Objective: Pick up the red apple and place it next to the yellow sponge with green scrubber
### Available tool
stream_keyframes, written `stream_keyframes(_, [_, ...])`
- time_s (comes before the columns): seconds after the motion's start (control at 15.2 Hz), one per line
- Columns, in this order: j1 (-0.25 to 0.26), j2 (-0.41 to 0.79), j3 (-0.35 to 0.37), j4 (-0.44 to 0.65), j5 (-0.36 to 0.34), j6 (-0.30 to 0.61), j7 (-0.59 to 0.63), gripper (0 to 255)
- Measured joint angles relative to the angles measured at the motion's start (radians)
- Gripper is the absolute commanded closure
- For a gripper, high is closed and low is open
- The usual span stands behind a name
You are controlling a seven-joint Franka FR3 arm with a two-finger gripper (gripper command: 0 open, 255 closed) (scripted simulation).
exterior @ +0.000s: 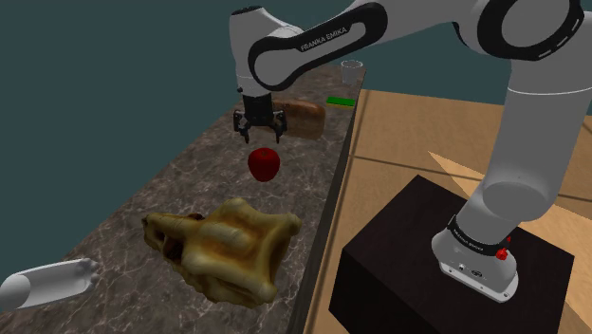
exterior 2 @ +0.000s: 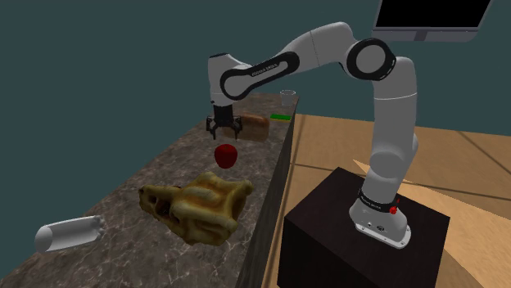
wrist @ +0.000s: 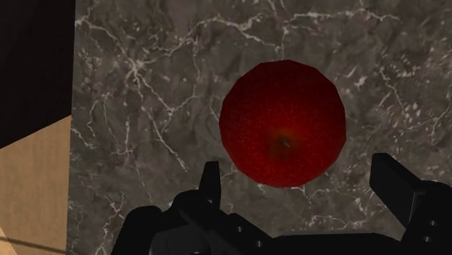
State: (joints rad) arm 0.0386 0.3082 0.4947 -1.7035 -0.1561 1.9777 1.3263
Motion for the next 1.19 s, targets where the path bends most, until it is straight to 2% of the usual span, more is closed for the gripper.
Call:
stream_keyframes(0.33, [0.006,0.030,-0.006,-0.023,-0.017,0.050,0.013,0])
stream_keyframes(0.73, [0.006,0.033,-0.007,-0.031,-0.019,0.061,0.014,0])
stream_keyframes(0.79, [0.006,0.033,-0.007,-0.031,-0.019,0.061,0.014,255])
stream_keyframes(1.19, [0.006,0.030,-0.007,-0.034,-0.018,0.063,0.015,255])
